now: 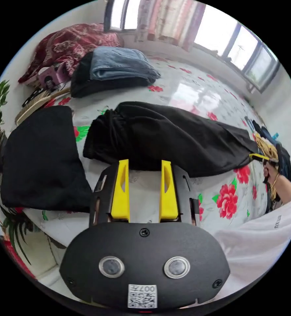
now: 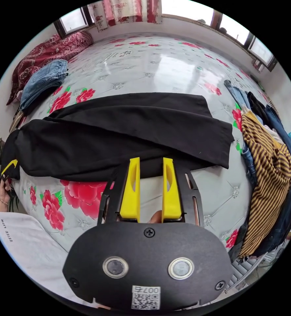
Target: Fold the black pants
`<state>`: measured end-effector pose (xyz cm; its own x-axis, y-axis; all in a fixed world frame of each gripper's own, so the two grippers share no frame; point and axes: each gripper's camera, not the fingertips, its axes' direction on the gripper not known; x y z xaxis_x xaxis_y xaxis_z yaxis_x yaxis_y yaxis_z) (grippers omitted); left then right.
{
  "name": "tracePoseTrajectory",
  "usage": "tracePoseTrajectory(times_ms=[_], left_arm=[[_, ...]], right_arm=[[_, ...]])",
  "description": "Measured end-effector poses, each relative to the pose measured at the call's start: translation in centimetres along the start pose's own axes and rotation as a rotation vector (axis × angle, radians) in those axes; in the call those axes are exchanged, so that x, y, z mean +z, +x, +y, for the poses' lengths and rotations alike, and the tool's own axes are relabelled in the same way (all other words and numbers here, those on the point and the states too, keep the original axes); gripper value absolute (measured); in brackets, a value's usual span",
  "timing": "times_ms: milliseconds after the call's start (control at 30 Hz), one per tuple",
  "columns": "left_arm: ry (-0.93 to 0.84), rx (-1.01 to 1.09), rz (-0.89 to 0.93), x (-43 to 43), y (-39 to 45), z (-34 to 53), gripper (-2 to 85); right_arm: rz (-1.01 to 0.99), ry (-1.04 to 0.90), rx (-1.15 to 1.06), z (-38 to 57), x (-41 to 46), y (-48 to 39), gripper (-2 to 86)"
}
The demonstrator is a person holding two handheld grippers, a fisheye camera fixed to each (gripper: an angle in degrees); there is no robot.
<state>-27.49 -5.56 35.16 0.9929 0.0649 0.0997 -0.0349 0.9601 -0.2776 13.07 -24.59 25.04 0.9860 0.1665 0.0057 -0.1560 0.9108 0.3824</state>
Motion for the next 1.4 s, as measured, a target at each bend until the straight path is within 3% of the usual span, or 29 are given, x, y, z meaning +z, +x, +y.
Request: tracePoseTrajectory(times_ms=[100, 167, 233, 333, 500, 700, 1033, 1267, 1400], left_arm=[[-0.082, 0.073, -0.147, 3.7, 2.1, -2.0, 9.7], [-0.052, 0.125, -0.116, 4.9, 2.8, -2.8, 2.0], [-0.077, 0.117, -0.134, 5.4, 2.9, -3.9, -0.1], [-0.136, 0.103, -0.010, 4.5, 2.3, -3.7, -0.8], [-0.067, 0.031, 0.095, -0.4, 0.3, 3.5, -0.9], [0.219, -0.057, 0.262, -12.5, -2.7, 12.1, -1.0], [0.578, 0.056, 0.185, -24.1, -0.6, 14.5, -1.0], [0.627, 0.147, 0.052, -24.2, 0.8, 8.8, -1.0], [0.610, -0.032, 0.019, -19.3, -2.3, -1.7, -1.0]], right_arm=[[0.008, 0.034, 0.024, -0.6, 0.4, -0.7, 3.6], [0.018, 0.011, -0.006, -0.7, 0.5, -1.5, 2.4], [0.077, -0.031, -0.065, -0.1, 0.3, -2.6, 0.8], [0.098, -0.022, -0.076, 3.4, -0.8, -2.9, 0.1], [-0.014, 0.147, 0.062, 13.2, -6.3, -1.0, -0.1], [0.034, 0.350, 0.097, 22.2, -16.9, -1.3, -0.2], [0.140, 0.711, 0.075, 27.2, -30.0, -4.1, -0.2], [0.139, 0.829, -0.021, 21.3, -32.4, -5.2, -0.3], [0.091, 0.862, -0.068, 6.8, -31.9, -6.3, -0.2]])
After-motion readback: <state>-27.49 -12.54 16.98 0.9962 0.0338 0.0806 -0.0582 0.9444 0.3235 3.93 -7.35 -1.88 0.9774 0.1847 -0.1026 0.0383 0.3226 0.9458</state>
